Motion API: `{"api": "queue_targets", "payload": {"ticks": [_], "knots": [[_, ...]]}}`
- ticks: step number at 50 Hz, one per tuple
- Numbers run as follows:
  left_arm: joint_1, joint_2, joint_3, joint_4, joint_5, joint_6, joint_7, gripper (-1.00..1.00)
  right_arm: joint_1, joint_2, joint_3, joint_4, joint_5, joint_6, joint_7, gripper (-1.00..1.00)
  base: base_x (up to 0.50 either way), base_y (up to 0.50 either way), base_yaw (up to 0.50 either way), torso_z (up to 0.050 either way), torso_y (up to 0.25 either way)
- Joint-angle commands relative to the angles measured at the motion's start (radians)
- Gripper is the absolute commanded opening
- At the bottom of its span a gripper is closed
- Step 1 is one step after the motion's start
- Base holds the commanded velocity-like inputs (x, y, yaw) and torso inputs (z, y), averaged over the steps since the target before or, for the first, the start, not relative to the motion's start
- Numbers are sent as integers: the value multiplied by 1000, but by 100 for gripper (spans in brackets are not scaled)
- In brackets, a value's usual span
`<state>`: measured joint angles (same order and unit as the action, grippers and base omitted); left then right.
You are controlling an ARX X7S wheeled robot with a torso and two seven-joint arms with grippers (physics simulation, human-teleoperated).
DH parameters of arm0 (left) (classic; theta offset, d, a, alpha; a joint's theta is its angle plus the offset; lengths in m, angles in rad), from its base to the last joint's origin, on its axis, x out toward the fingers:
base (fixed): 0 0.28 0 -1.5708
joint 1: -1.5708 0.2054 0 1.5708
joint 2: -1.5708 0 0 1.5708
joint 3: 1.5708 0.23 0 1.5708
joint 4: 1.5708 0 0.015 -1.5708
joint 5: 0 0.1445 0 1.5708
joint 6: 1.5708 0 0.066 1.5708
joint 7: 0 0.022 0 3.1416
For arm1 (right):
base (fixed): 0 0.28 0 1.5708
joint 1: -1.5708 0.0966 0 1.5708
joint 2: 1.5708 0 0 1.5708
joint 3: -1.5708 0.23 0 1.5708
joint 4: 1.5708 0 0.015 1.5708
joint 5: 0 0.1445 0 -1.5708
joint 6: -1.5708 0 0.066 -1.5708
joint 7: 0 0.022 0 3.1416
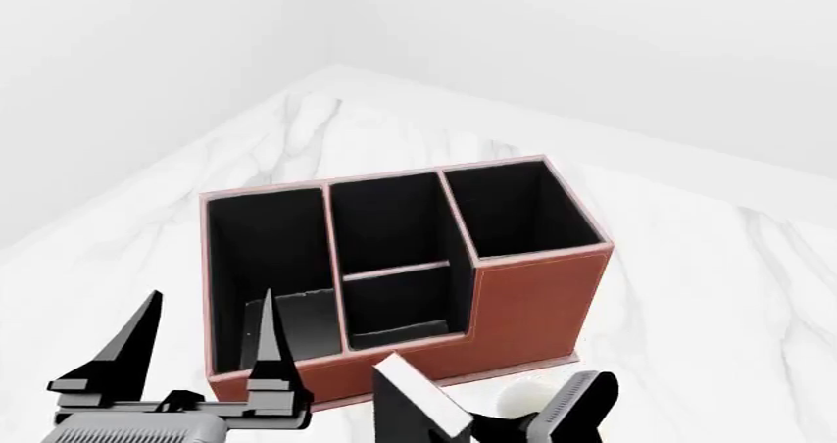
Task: Pick up the book and place it in the right compartment of the caddy.
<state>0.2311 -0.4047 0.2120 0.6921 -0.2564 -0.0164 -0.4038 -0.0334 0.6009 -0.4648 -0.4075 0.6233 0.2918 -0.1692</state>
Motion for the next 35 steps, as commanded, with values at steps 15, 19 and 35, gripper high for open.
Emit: {"api": "queue_targets", "payload": {"ticks": [15,19,35], "knots": [[-2,-5,4,-4,-5,4,-5,100,172,110,124,-330,194,211,180,-100,0,0,0,0,1],[-2,-6,6,-3,-5,4,-7,100,216,115,149,-351,245,242,212,-100,0,0,0,0,0],[-2,-9,8,-3,-10,5,-11,100,441,144,222,-421,486,384,368,-100,0,0,0,0,1]]}}
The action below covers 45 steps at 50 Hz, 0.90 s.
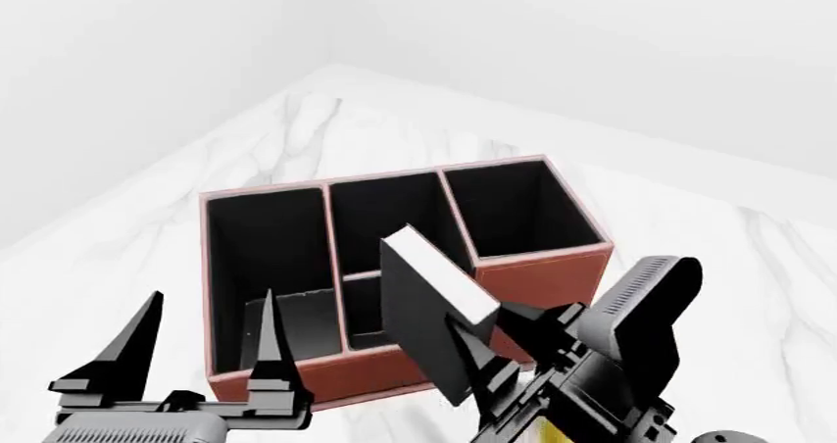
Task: Pick up the book and place it in the right compartment of the caddy.
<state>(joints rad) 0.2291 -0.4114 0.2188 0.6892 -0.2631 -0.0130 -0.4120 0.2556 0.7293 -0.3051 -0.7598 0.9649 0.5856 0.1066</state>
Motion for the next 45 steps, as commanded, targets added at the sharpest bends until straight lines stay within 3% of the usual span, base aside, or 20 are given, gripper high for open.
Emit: {"api": "queue_targets", "payload": {"ticks": [1,29,45], "knots": [[-1,-2,1,-2,-5,2,-2,100,163,16,67,-67,168,97,105,-100,0,0,0,0,0],[-4,-10,13,0,-11,-6,-6,100,672,21,100,80,582,244,410,-100,0,0,0,0,1],[-9,-12,18,-6,-13,-6,-8,100,788,14,79,202,587,271,505,-100,0,0,0,0,1]]}}
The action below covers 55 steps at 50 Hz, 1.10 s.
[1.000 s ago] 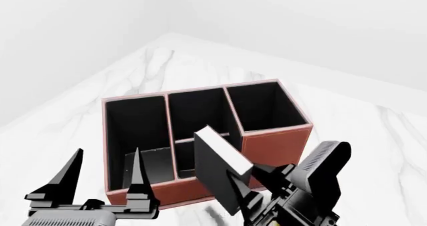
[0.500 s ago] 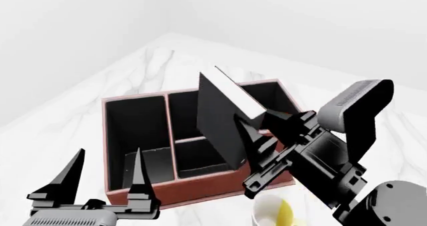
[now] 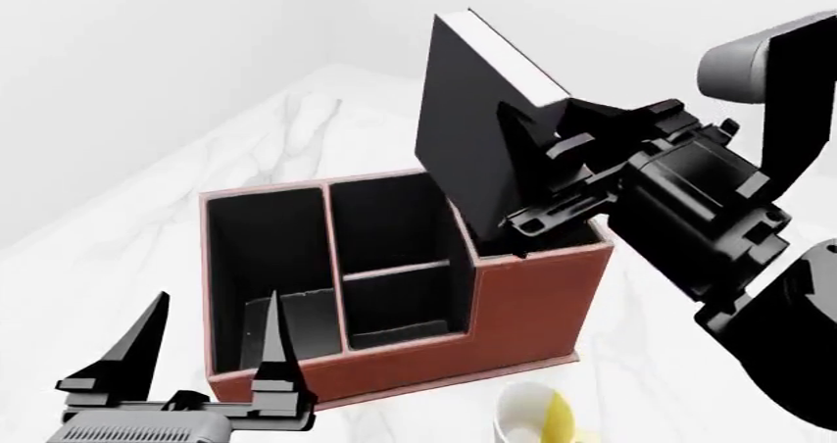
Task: Pick up the book and place it in the right compartment of the caddy.
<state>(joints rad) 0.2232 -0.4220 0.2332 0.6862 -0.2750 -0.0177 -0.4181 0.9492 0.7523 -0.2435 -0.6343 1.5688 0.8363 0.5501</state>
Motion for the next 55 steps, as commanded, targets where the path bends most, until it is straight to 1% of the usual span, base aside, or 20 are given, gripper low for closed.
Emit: {"api": "queue_targets", "payload": {"ticks": [1,5,9,15,27,38,55], "knots": [[-4,-2,3,-4,-2,-1,-2,100,97,-11,17,82,-24,19,69,-100,0,0,0,0,0],[-4,-3,4,-4,-3,-1,-3,100,109,-16,3,97,-65,24,106,-100,0,0,0,0,2],[-3,-3,5,-5,-1,1,-4,100,105,-29,3,121,-61,17,136,-100,0,0,0,0,0],[-4,-4,7,-7,-1,3,-5,100,120,-46,-29,130,-122,27,154,-100,0,0,0,0,2],[-5,-6,9,-7,-2,3,-8,100,132,-80,-75,160,-176,33,143,-100,0,0,0,0,2],[-5,-8,11,-7,-3,1,-12,100,162,-103,-135,230,-218,70,125,-100,0,0,0,1,1],[-9,-10,15,-14,-4,6,-14,100,147,-108,-173,310,-299,52,82,-100,0,0,0,0,2]]}}
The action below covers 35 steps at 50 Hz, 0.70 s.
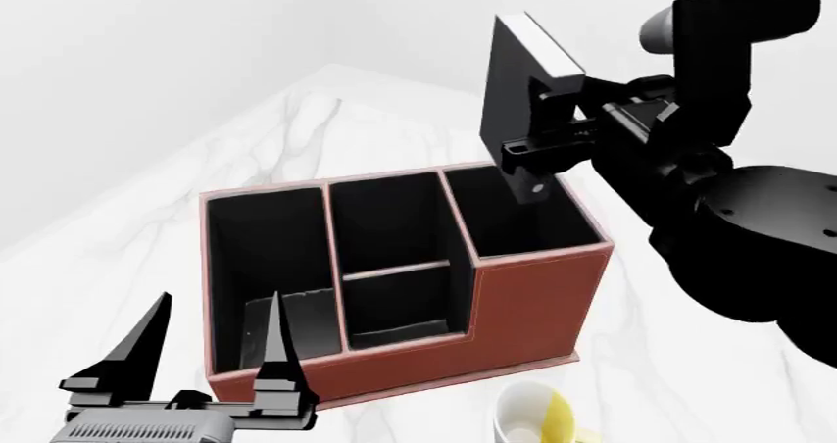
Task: Pick up the book and place it in the right compartment of the caddy.
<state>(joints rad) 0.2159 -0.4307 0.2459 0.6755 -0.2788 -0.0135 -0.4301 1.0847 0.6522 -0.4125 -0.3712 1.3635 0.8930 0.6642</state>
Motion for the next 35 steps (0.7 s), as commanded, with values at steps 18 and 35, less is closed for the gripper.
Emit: {"api": "queue_targets", "payload": {"ticks": [18,35], "knots": [[-3,-5,5,-3,-4,0,-7,100,7,-39,-44,121,-131,-12,-71,-100,0,0,0,0,2],[-3,-8,8,-5,-6,5,-9,100,7,-50,-48,151,-104,3,-67,-100,0,0,0,1,1]]}}
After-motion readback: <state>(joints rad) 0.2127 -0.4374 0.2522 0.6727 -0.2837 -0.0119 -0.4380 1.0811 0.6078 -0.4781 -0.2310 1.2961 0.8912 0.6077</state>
